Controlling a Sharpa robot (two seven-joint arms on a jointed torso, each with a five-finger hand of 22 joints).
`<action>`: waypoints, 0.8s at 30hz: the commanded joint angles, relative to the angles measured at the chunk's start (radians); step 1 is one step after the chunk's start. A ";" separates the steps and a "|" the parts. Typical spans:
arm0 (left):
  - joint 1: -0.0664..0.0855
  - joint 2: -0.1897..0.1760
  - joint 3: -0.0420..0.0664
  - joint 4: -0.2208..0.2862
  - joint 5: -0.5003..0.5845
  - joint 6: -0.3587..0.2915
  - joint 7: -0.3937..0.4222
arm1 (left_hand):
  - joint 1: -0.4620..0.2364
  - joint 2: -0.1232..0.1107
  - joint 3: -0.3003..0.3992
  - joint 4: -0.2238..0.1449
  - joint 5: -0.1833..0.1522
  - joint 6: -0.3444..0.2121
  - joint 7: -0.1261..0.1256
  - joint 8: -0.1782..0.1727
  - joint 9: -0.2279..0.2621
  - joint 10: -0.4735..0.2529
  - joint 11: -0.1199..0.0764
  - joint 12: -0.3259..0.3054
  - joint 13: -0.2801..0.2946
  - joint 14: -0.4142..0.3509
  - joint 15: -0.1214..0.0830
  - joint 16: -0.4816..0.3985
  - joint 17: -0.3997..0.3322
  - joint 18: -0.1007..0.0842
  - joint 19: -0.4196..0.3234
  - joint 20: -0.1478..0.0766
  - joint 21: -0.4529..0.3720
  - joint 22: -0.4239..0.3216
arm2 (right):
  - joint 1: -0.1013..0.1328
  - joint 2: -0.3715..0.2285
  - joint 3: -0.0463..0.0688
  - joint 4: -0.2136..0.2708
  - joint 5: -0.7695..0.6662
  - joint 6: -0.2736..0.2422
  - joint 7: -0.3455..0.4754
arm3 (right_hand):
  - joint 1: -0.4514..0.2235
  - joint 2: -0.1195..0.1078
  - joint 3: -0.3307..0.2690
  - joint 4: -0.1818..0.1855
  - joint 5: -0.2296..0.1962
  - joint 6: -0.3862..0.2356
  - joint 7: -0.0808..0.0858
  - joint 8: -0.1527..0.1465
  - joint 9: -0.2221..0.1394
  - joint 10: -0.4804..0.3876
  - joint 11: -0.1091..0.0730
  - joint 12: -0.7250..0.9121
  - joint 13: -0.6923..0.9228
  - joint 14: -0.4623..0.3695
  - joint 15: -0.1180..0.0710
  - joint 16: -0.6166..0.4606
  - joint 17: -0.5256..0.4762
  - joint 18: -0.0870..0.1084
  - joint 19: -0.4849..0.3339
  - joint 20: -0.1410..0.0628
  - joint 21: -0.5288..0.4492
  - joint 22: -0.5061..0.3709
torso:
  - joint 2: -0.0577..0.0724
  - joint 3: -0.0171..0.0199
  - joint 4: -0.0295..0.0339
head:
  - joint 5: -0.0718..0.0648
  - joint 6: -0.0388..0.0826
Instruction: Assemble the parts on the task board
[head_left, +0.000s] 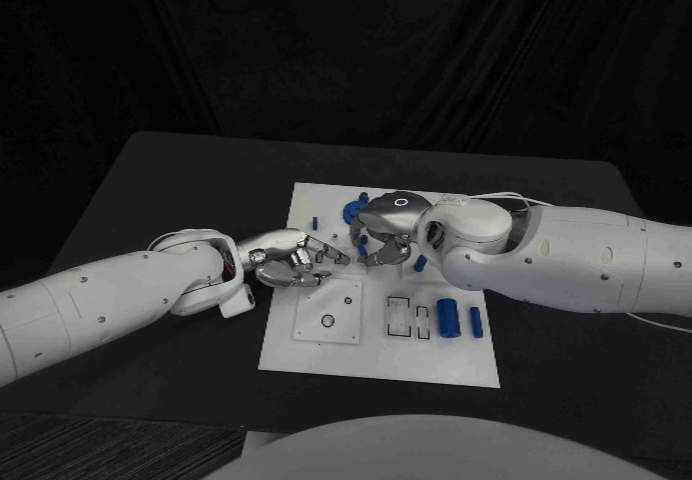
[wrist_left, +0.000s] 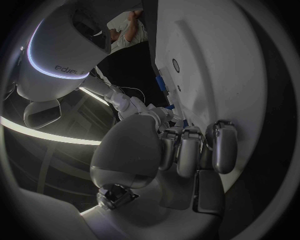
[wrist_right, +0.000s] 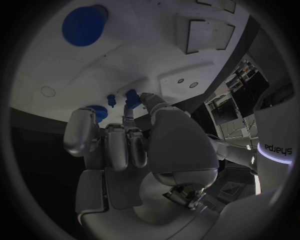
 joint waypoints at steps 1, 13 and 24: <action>-0.003 0.002 0.000 0.001 0.003 0.010 0.014 | -0.001 0.010 0.006 -0.002 -0.004 0.008 0.000 0.004 0.001 0.106 0.003 0.003 0.263 0.102 -0.002 0.003 0.263 0.016 -0.005 0.001 -0.004 0.131 | -0.001 0.000 0.000 0.001 -0.007 0.014 -0.012 | 0.006 -0.001 0.006 0.000 -0.004 -0.006 0.001 -0.003 0.001 0.105 0.001 0.003 0.263 0.073 -0.003 -0.005 0.131 0.014 -0.008 0.000 -0.005 0.150 | 0.000 0.0007 -0.0003 | -0.001 0.000; -0.005 0.002 0.000 0.000 0.003 0.015 0.011 | -0.001 0.010 0.006 -0.002 -0.004 0.008 0.000 0.004 0.001 0.106 0.003 0.003 0.263 0.102 -0.002 0.003 0.263 0.016 -0.005 0.001 -0.004 0.131 | -0.001 -0.002 0.000 0.002 -0.007 0.007 -0.012 | 0.002 -0.002 0.008 -0.001 -0.024 -0.014 0.003 -0.009 0.001 0.105 0.002 0.003 0.263 0.072 -0.001 -0.008 0.127 0.015 -0.011 0.002 -0.013 0.148 | 0.000 0.0009 -0.0011 | -0.001 0.000; -0.006 0.003 0.000 -0.001 0.003 0.019 0.006 | 0.000 0.010 0.007 -0.004 -0.004 0.011 0.002 0.004 0.002 0.106 0.005 0.003 0.263 0.102 -0.001 0.003 0.263 0.017 -0.007 0.002 -0.005 0.130 | -0.001 -0.004 0.000 0.005 -0.007 -0.007 -0.010 | 0.001 -0.001 0.008 -0.001 -0.028 -0.019 0.004 -0.013 0.000 0.105 0.003 0.003 0.263 0.072 -0.001 -0.008 0.127 0.016 -0.012 0.002 -0.016 0.147 | 0.000 0.0014 -0.0013 | -0.002 0.000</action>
